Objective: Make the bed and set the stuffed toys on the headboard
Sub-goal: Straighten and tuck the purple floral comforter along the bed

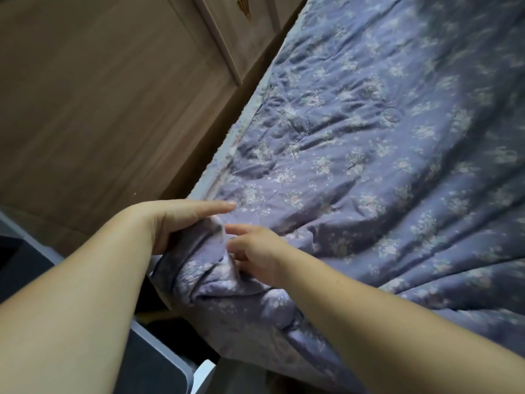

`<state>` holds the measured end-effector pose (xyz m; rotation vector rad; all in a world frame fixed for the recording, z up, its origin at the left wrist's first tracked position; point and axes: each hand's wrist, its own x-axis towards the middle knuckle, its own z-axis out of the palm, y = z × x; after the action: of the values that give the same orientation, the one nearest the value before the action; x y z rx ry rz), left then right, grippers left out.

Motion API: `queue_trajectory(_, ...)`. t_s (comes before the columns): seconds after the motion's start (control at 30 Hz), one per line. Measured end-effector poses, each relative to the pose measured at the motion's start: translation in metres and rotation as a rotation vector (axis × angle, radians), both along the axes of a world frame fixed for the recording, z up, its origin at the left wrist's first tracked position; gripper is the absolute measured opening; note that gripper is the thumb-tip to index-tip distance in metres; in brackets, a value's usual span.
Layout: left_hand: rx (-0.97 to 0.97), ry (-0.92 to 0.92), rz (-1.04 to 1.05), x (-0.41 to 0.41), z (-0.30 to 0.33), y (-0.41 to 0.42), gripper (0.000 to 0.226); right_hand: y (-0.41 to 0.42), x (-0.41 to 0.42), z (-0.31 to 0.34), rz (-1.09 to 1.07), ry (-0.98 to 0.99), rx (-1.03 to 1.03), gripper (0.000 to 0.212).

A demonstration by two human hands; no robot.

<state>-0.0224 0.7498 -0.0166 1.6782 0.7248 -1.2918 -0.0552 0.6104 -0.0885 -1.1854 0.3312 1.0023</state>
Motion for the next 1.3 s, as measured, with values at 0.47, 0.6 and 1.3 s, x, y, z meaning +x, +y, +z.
queue_trajectory(0.47, 0.23, -0.335, 0.149, 0.032, -0.016, 0.043, 0.015, 0.014, 0.029, 0.0, -0.134, -0.56, -0.562, 0.032)
queue_trajectory(0.6, 0.298, -0.193, -0.528, 0.032, -0.035, 0.042, 0.067, -0.018, 0.033, -0.009, -0.166, -0.761, -0.938, 0.026)
queue_trajectory(1.3, 0.609, -0.259, -0.708, 0.071, -0.088, 0.024, 0.039, 0.07, 0.157, -0.077, 0.109, -0.442, -0.92, 0.042)
